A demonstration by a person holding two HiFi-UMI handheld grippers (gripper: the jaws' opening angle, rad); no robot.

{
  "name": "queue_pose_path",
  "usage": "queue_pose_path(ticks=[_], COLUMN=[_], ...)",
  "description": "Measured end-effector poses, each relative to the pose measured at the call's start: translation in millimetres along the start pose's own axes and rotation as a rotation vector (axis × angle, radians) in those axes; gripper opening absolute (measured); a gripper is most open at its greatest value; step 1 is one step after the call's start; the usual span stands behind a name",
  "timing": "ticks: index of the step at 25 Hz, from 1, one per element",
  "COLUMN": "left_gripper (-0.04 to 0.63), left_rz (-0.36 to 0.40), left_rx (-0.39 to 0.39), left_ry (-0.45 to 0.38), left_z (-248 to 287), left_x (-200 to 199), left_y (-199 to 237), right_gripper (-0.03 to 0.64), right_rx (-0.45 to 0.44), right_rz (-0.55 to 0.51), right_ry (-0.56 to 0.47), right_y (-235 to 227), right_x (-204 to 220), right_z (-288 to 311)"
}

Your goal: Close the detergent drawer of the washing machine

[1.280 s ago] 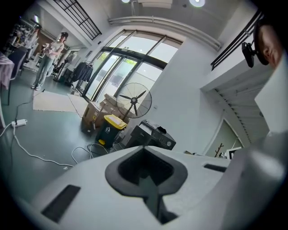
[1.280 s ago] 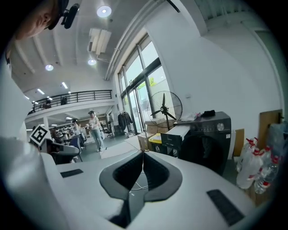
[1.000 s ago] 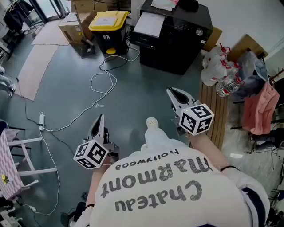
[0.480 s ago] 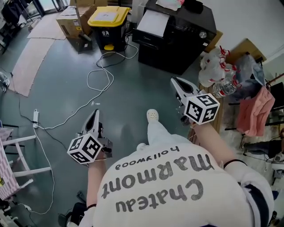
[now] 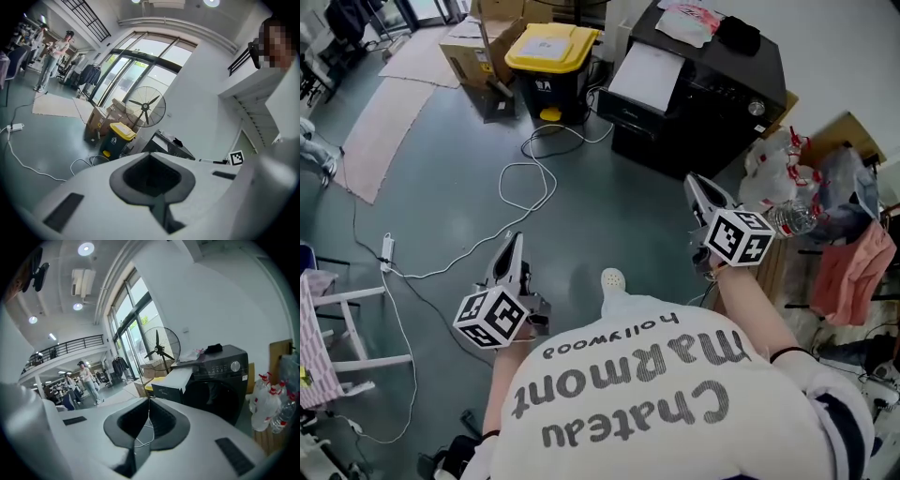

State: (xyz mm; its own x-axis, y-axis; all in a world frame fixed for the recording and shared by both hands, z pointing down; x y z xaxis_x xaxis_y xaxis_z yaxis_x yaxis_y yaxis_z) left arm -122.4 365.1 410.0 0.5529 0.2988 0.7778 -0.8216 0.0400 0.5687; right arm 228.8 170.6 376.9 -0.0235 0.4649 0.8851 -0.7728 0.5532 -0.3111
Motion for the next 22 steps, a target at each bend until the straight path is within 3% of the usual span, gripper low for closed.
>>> queue_pose_path(ticks=[5,14,22], left_gripper=[0.008,0.008,0.008], left_rz=[0.014,0.028,0.020], left_rx=[0.006,-0.001,-0.012], left_ry=[0.023,-0.020,0.088], left_z=[61.2,145.5,175.9], left_x=[-23.4,-56.3,-43.2], left_y=[-8.9,-12.3,-5.9], right_gripper=[0.029,0.029,0.029], right_rx=[-0.055,-0.121,-0.141], right_rz=[0.003,-0.003,0.072], right_ry=[0.037,-0.027,0.047], right_y=[-22.2,-54.6,-66.3], right_x=[-18.7,-64.7,-31.4], right_z=[51.3,120.8,147.2])
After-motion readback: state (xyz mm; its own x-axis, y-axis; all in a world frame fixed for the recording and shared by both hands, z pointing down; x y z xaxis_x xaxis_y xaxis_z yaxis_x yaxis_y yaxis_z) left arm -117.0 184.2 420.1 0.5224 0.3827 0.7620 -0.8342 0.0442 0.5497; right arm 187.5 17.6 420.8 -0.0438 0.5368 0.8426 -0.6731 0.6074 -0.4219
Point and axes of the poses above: the fingertips, and each gripper's own axes: z forward along the fingers, y to its left, x out of its underside, the point moved 8 cm from there along -z, backward along the fingers, and after that the axes turned 2 degrees about y, right-handed, at the moved point
